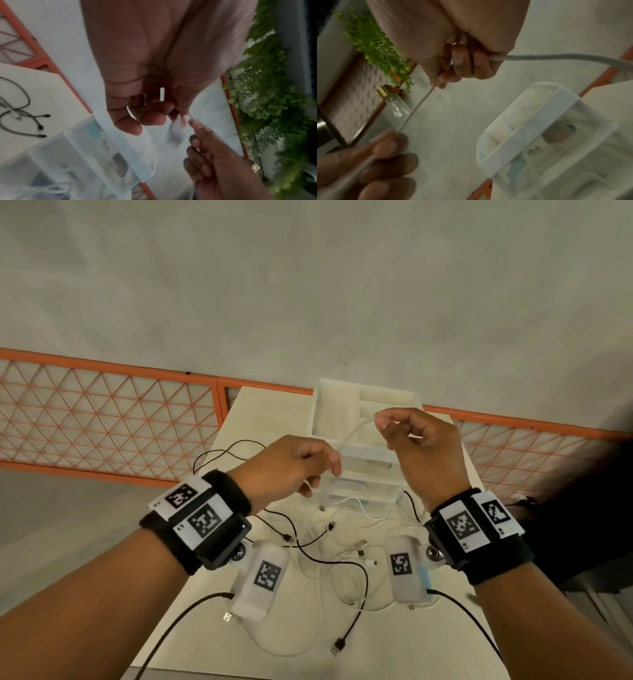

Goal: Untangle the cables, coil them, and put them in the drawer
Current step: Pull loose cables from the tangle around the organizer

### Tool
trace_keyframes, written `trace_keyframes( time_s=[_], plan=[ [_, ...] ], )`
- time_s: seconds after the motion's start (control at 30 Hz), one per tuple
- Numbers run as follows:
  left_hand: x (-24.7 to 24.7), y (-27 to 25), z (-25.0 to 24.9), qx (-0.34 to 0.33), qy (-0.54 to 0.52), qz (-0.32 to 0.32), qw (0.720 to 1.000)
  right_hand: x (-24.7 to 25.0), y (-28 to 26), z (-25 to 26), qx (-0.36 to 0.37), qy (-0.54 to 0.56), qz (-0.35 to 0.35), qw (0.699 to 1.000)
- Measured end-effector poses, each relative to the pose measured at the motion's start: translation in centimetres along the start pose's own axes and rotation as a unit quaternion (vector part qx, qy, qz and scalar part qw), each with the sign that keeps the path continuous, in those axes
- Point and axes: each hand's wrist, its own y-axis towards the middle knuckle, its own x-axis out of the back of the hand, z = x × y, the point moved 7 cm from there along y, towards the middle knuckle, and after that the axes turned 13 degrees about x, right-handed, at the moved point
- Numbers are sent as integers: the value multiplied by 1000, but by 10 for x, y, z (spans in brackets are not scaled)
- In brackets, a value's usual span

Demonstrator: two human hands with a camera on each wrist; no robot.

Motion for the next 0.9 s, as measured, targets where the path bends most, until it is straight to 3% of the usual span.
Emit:
trace_keyframes(
  time_s=[0.07,0.13,0.2,0.3,0.37,0.4,0.5,0.57,0.7,0.9],
  plan=[
    [8,0,3,15,-118,-13,993,4,-9,-24,-33,1,26,999],
    [26,-2,0,17,-230,-52,972,5,-29,-61,-80,-78,92,990],
    [47,-5,-7,-16,-291,-94,952,8,-65,-112,-165,-206,190,946],
    [79,-9,-10,-63,-360,-149,919,23,-125,-169,-297,-326,310,842],
    [84,-7,1,-46,-343,-172,922,33,-130,-174,-329,-345,314,821],
    [80,-4,9,-23,-313,-176,933,36,-119,-169,-326,-328,284,840],
    [47,8,35,46,-206,-169,963,42,-62,-121,-264,-141,132,945],
    [17,16,48,79,-191,-132,969,49,-23,-69,-188,-35,53,980],
    [-36,32,51,105,-186,-51,976,39,4,10,-85,91,50,991],
    [-92,53,35,80,-40,-15,996,26,9,54,3,173,41,984]
  ],
)
